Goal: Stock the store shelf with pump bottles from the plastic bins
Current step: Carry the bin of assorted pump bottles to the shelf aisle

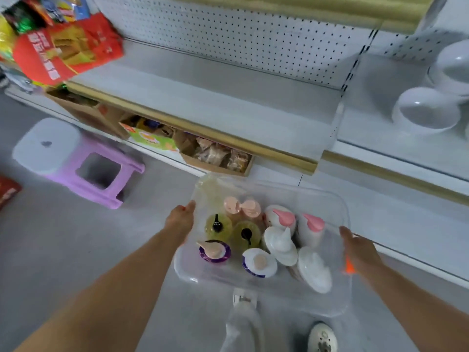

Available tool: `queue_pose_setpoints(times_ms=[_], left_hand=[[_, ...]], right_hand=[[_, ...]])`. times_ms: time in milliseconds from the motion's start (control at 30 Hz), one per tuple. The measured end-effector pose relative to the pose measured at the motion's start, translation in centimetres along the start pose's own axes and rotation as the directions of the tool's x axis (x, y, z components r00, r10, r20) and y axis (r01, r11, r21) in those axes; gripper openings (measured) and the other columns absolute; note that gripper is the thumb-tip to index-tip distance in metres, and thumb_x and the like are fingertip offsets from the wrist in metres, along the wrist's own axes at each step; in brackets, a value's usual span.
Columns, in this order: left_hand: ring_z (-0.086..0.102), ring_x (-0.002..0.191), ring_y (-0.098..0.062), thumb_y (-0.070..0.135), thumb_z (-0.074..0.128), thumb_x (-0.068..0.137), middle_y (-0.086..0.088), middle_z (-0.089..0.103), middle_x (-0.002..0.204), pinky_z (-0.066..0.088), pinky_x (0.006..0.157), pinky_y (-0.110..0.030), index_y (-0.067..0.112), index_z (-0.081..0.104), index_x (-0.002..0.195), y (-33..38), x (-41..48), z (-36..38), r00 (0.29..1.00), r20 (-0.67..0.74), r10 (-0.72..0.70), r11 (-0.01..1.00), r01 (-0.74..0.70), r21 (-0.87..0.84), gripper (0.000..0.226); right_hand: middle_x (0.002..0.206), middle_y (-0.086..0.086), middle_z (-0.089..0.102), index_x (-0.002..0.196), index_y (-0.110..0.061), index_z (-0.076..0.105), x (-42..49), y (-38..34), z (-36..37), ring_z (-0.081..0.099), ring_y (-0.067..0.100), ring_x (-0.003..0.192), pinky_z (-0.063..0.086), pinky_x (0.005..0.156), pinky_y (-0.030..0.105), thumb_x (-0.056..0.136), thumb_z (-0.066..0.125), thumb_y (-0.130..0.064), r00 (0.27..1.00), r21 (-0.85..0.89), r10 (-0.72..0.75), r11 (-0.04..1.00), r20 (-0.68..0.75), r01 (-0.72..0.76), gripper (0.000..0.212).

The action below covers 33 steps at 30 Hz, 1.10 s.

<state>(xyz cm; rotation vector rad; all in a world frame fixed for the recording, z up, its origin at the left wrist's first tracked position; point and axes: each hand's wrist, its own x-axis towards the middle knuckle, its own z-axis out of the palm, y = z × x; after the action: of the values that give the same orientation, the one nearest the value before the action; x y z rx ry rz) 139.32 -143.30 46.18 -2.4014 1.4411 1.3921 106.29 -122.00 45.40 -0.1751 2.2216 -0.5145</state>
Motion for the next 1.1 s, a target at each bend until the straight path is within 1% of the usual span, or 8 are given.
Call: queue_pose_setpoints(times_ms=[200, 300, 367, 467, 700, 800, 900, 1100], left_hand=[[0.059, 0.092, -0.037, 0.058, 0.034, 0.098, -0.019, 0.057, 0.112, 0.054, 0.073, -0.042, 0.009, 0.054, 0.125, 2.7, 5.6, 0.3, 0.998, 0.042, 0.052, 0.997, -0.055, 0.063, 0.059], [0.057, 0.082, -0.033, 0.058, 0.034, 0.099, -0.017, 0.057, 0.103, 0.052, 0.063, -0.038, 0.007, 0.056, 0.119, 2.9, 7.6, 1.2, 0.994, 0.079, 0.078, 0.992, -0.086, 0.095, 0.059], [0.057, 0.082, -0.034, 0.057, 0.034, 0.099, -0.018, 0.058, 0.101, 0.056, 0.071, -0.043, 0.007, 0.057, 0.116, 3.1, 8.3, 1.8, 0.994, 0.074, 0.079, 0.99, -0.087, 0.107, 0.058], [0.059, 0.093, -0.038, 0.057, 0.034, 0.099, -0.019, 0.058, 0.108, 0.057, 0.082, -0.049, 0.009, 0.056, 0.117, 3.5, 8.9, 2.1, 0.995, 0.076, 0.064, 0.991, -0.072, 0.112, 0.056], [0.059, 0.093, -0.038, 0.058, 0.028, 0.1, -0.017, 0.057, 0.098, 0.052, 0.082, -0.047, 0.007, 0.054, 0.107, 4.1, 8.3, 2.5, 0.989, 0.123, 0.077, 0.977, -0.1, 0.189, 0.058], [0.057, 0.102, -0.035, 0.05, 0.04, 0.099, -0.02, 0.058, 0.117, 0.05, 0.095, -0.049, 0.004, 0.051, 0.125, 4.3, 7.3, 2.3, 0.974, 0.185, 0.134, 0.943, -0.183, 0.28, 0.053], [0.05, 0.12, -0.039, 0.043, 0.05, 0.097, -0.022, 0.046, 0.138, 0.045, 0.102, -0.048, 0.008, 0.033, 0.146, 4.1, 5.3, 1.9, 0.96, 0.182, 0.215, 0.861, -0.274, 0.429, 0.063], [0.046, 0.129, -0.035, 0.038, 0.05, 0.097, -0.017, 0.043, 0.146, 0.04, 0.105, -0.041, 0.01, 0.036, 0.146, 3.2, -1.8, 2.4, 0.888, 0.258, 0.38, 0.767, -0.458, 0.449, 0.058]], right_hand=[[0.062, 0.016, 0.055, 0.067, -0.003, 0.057, 2.4, -1.0, 2.8, 0.054, 0.025, 0.056, 0.037, 0.052, 0.029, 0.099, 0.04, -0.045, 0.999, 0.041, 0.048, 0.998, -0.02, -0.047, 0.056], [0.08, 0.023, 0.062, 0.084, 0.002, 0.062, 3.5, -0.8, 3.9, 0.061, 0.03, 0.07, 0.046, 0.064, 0.034, 0.098, 0.041, -0.049, 0.996, 0.07, 0.091, 0.994, -0.016, -0.089, 0.057], [0.087, 0.027, 0.063, 0.082, 0.002, 0.063, 4.4, -0.8, 4.4, 0.063, 0.035, 0.082, 0.048, 0.079, 0.04, 0.098, 0.039, -0.051, 0.995, 0.055, 0.096, 0.994, -0.038, -0.094, 0.06], [0.084, 0.025, 0.061, 0.066, -0.003, 0.057, 4.9, -1.1, 4.5, 0.058, 0.031, 0.074, 0.044, 0.073, 0.035, 0.098, 0.038, -0.051, 0.99, 0.08, 0.12, 0.99, -0.071, -0.115, 0.061], [0.075, 0.013, 0.056, 0.098, -0.003, 0.06, 4.4, -1.7, 4.8, 0.054, 0.026, 0.065, 0.04, 0.056, 0.029, 0.096, 0.047, -0.04, 0.974, 0.164, 0.223, 0.963, -0.034, -0.215, 0.039], [0.08, 0.014, 0.055, 0.106, 0.001, 0.063, 3.1, -2.1, 4.6, 0.053, 0.027, 0.076, 0.042, 0.063, 0.031, 0.094, 0.055, -0.027, 0.982, 0.143, 0.19, 0.972, -0.013, -0.186, 0.031], [0.073, 0.01, 0.053, 0.103, -0.002, 0.063, 1.4, -2.2, 3.8, 0.051, 0.024, 0.063, 0.039, 0.055, 0.028, 0.092, 0.057, -0.021, 0.988, 0.088, 0.153, 0.985, -0.009, -0.152, 0.023], [0.066, 0.005, 0.056, 0.086, -0.009, 0.06, -3.5, -1.8, 1.0, 0.052, 0.019, 0.061, 0.036, 0.05, 0.024, 0.09, 0.055, -0.025, 0.999, -0.119, 0.025, 0.993, 0.035, -0.02, 0.017]])
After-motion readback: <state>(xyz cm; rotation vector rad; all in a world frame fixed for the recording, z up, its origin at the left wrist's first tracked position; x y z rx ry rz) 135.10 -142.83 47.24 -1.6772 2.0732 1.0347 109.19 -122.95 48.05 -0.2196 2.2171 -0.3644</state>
